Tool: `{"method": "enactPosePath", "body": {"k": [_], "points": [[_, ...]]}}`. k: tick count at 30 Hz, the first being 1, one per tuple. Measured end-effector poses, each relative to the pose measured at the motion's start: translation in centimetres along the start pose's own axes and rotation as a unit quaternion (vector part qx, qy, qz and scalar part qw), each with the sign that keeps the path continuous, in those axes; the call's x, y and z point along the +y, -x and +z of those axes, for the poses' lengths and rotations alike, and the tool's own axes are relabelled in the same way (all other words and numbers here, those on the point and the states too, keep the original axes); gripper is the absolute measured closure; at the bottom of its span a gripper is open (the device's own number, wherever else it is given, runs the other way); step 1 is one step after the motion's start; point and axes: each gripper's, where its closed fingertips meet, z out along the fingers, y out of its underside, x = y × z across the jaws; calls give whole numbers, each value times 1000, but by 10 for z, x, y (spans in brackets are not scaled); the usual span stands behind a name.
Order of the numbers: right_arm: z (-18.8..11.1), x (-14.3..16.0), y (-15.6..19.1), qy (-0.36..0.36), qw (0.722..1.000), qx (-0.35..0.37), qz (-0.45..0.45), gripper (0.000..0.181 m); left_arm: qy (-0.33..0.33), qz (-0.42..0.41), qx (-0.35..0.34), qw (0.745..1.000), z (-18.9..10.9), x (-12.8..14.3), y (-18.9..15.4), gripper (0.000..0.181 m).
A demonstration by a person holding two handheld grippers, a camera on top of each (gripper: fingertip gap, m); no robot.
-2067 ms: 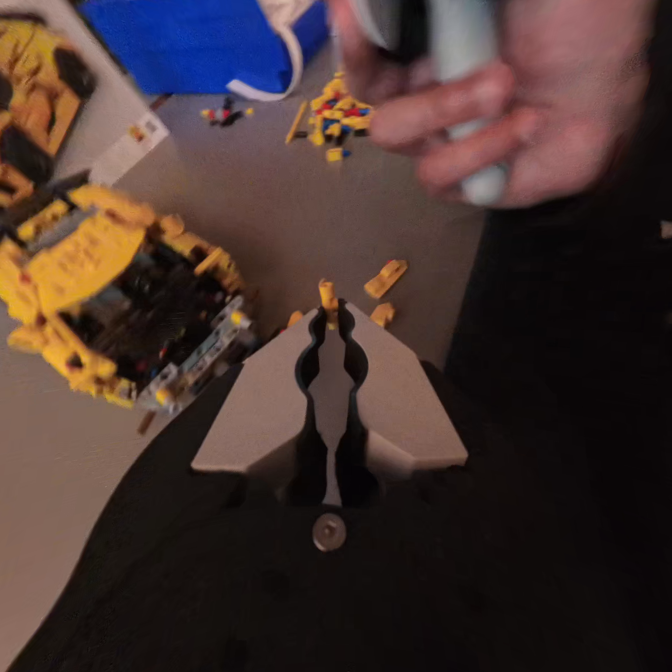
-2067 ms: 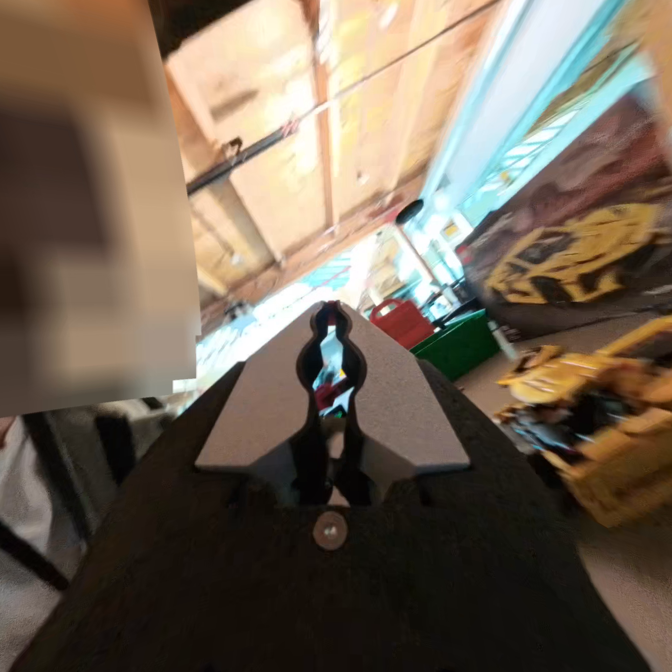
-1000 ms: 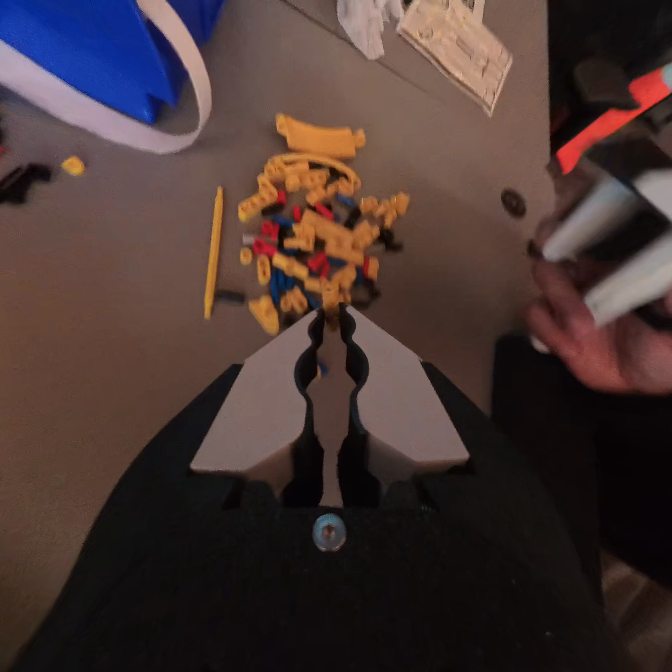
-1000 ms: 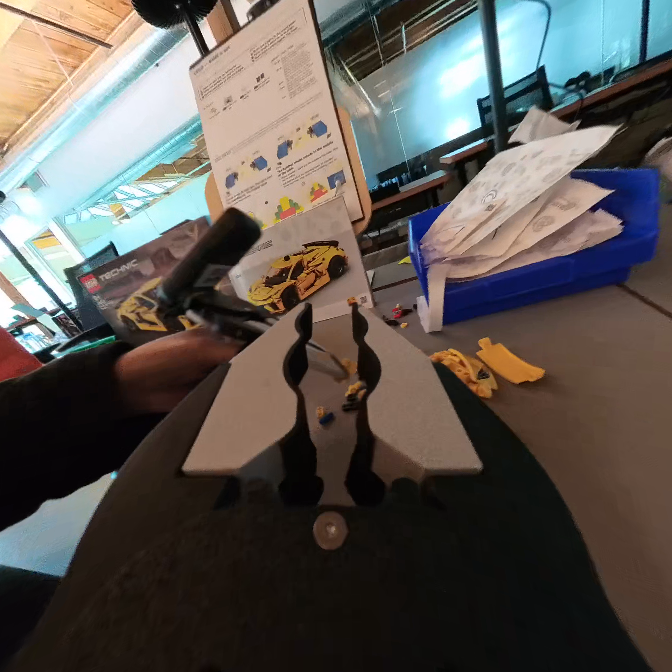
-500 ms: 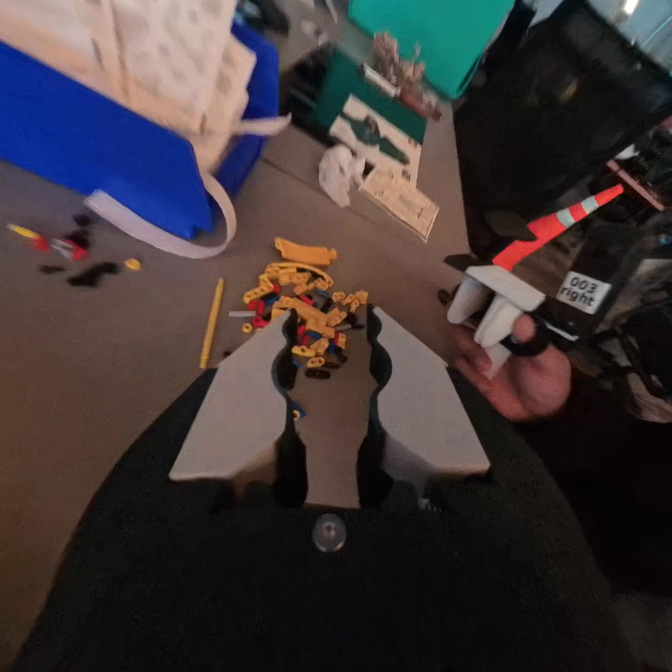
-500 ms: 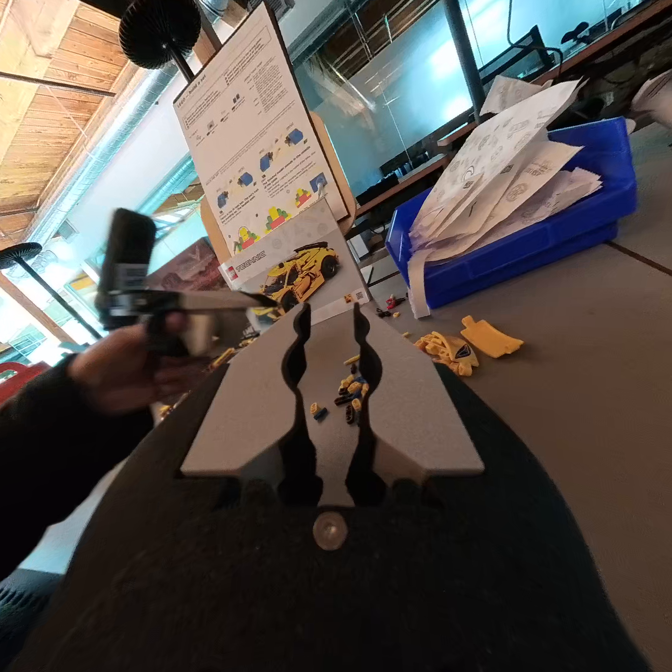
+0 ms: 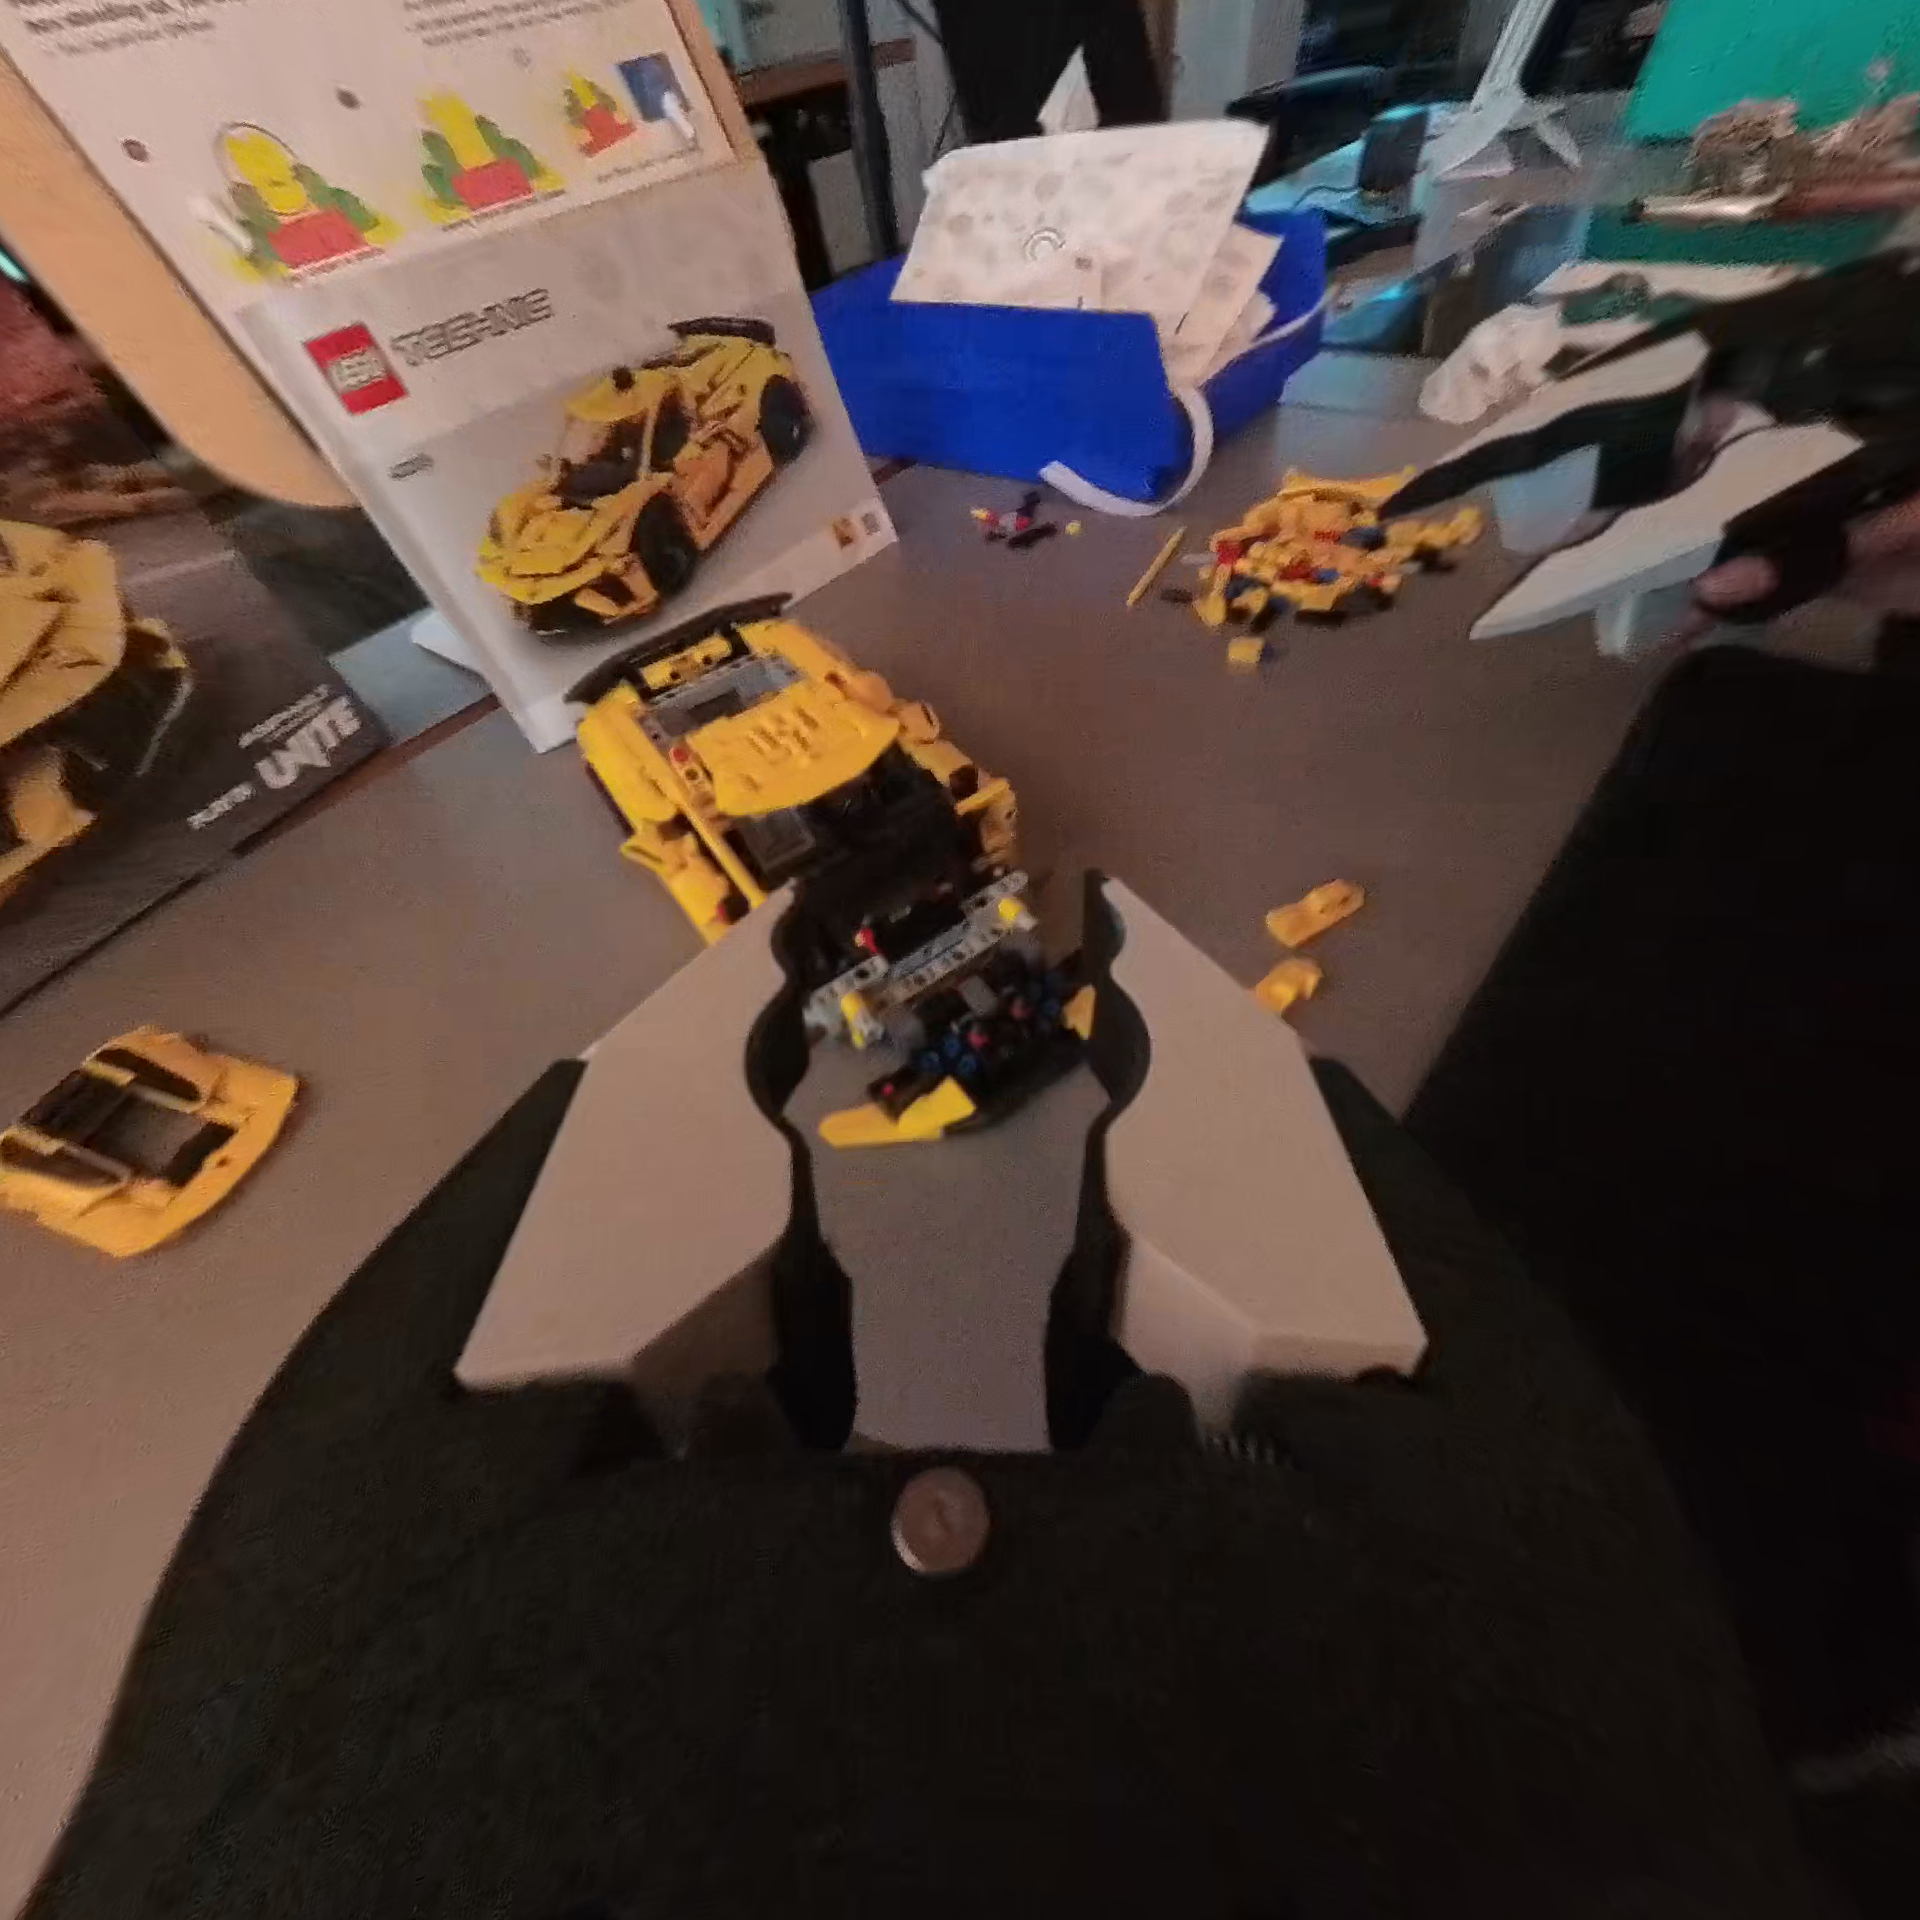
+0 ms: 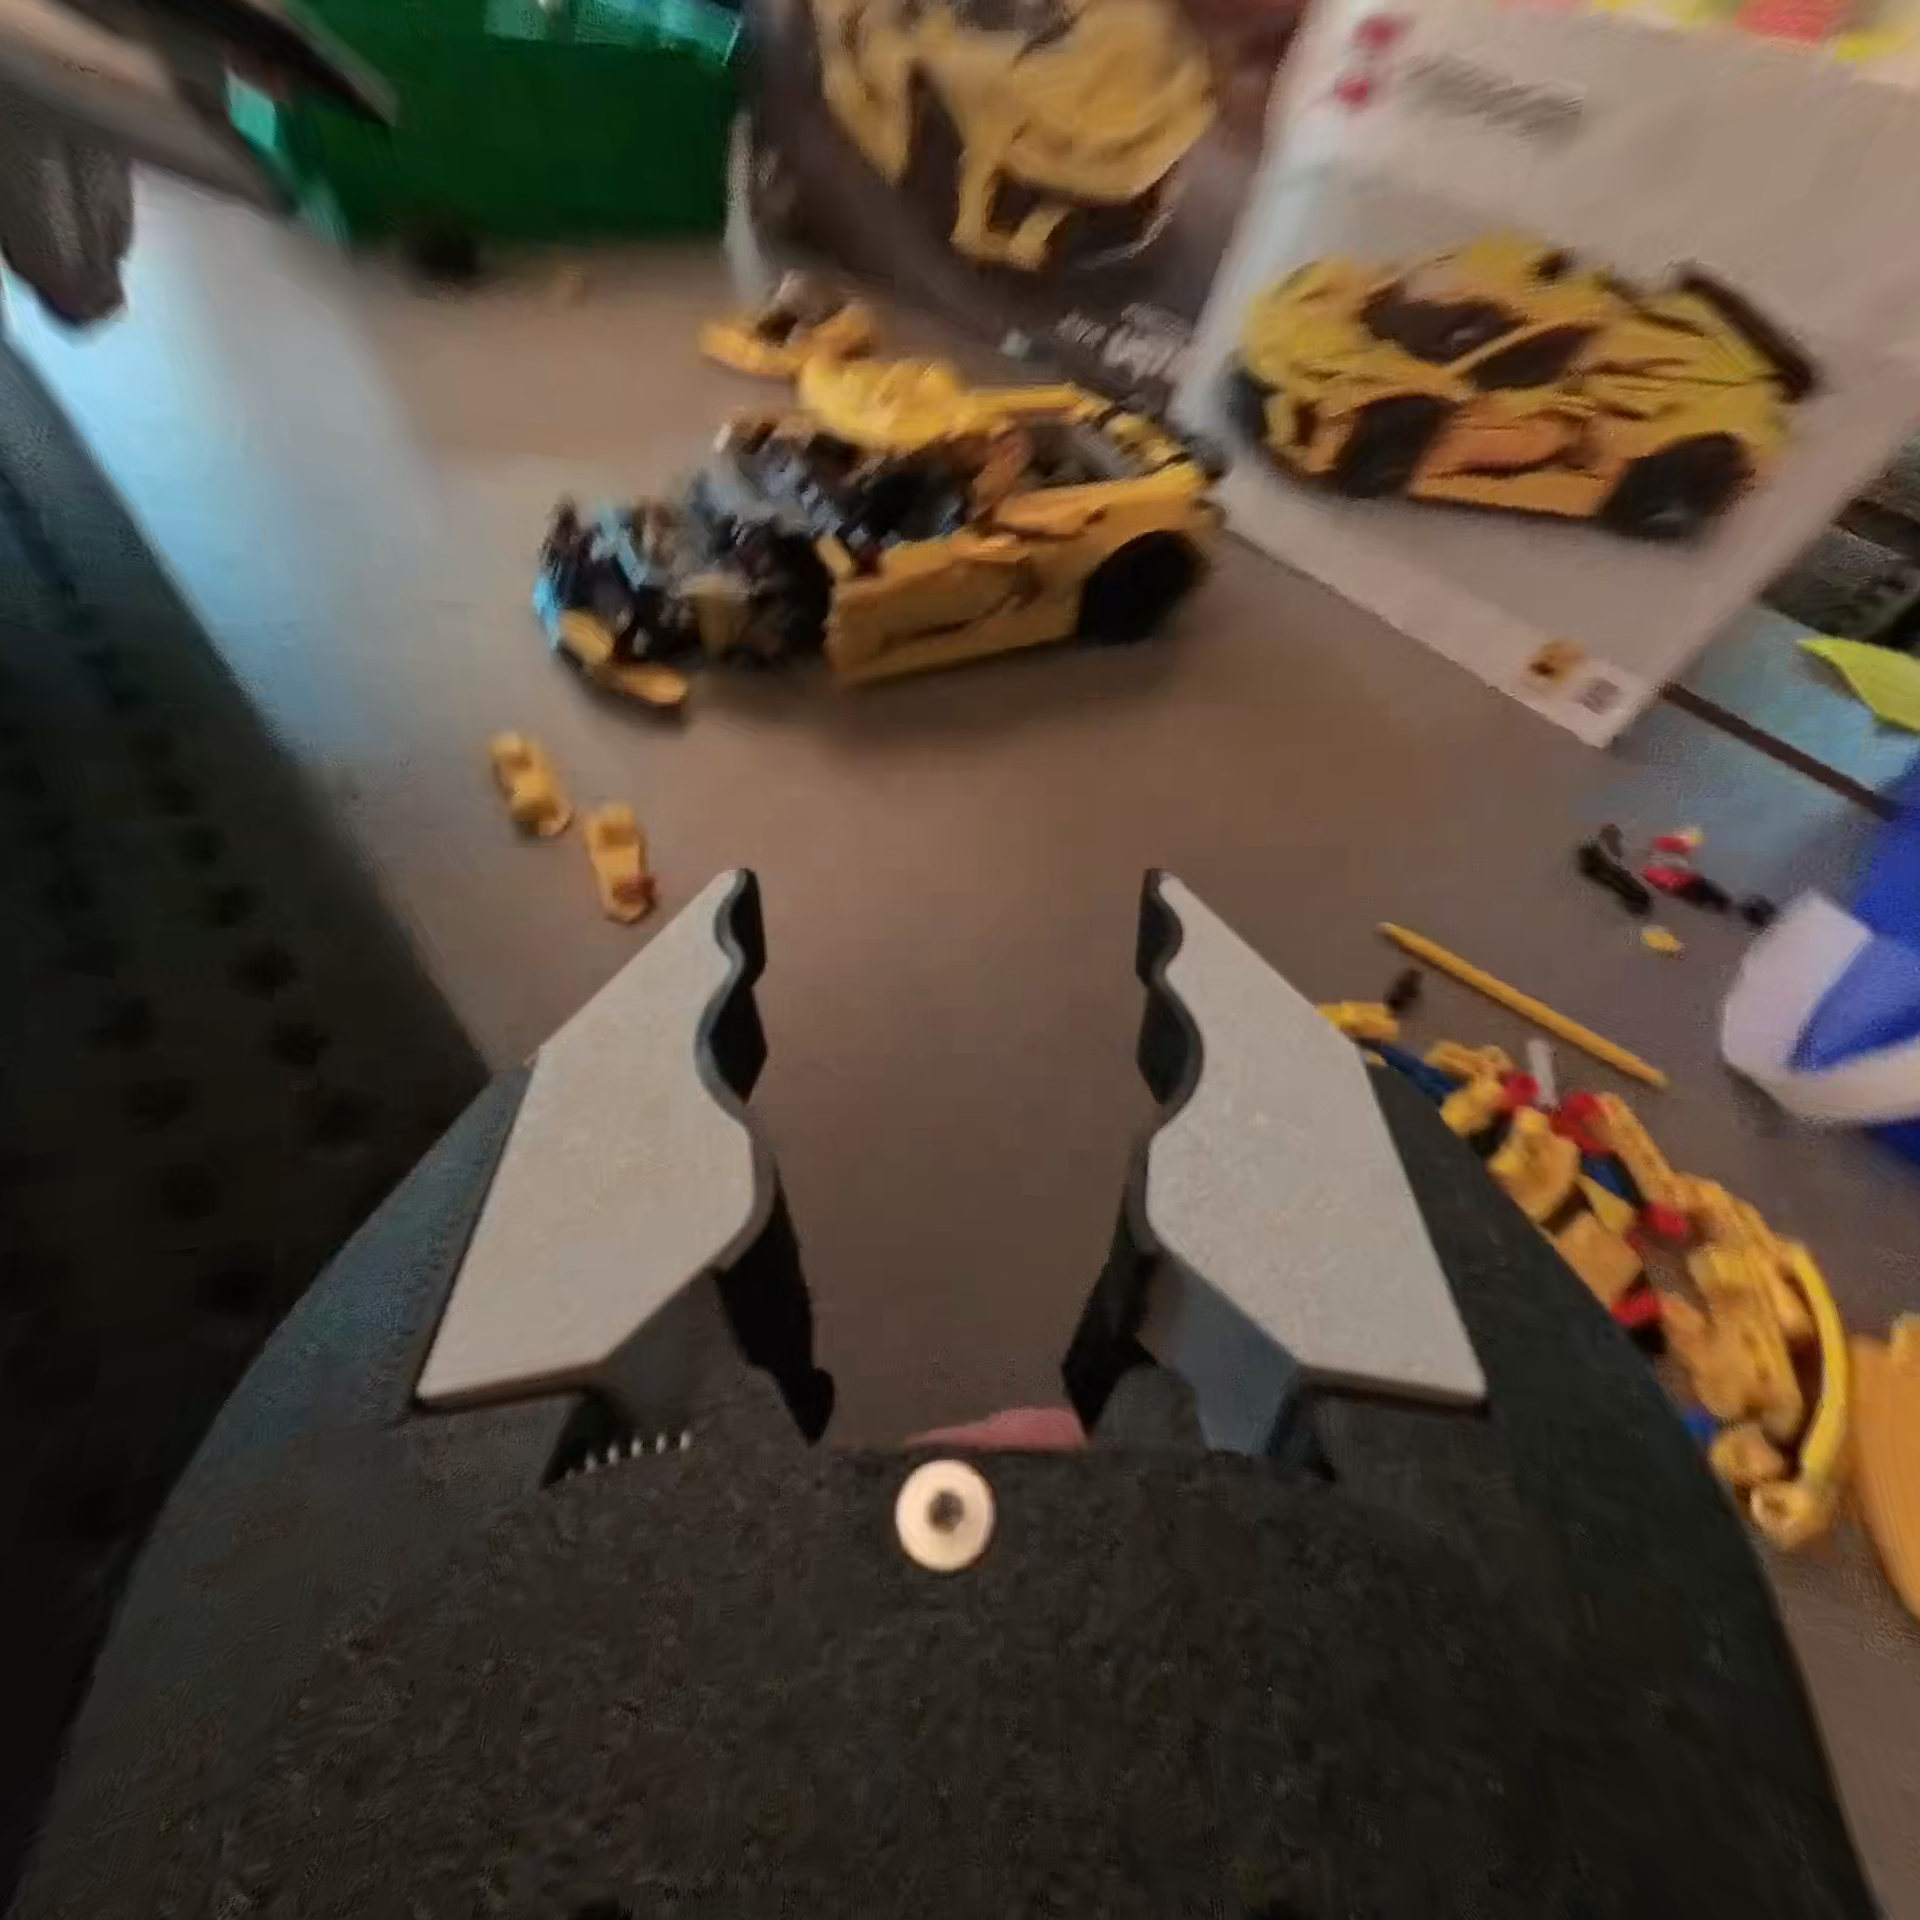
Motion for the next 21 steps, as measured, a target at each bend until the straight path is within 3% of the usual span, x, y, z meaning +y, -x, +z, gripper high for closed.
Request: {"method": "enactPosePath", "body": {"k": [3,6,9,14,21], "points": [[26,5,35,61,994,-78,-56,111,34,-1,-1,999,-4,28,-9,130],[48,4,62,99,983,-147,-38,125,44,-80,55,994,1,34,-23,131],[59,5,84,128,972,-190,-49,137,54,-90,71,992,7,43,-28,134],[67,2,111,108,967,-210,-97,157,58,-58,117,990,8,46,-48,138],[65,25,93,153,966,-190,-80,154,83,-77,183,976,8,52,-62,139]]}}
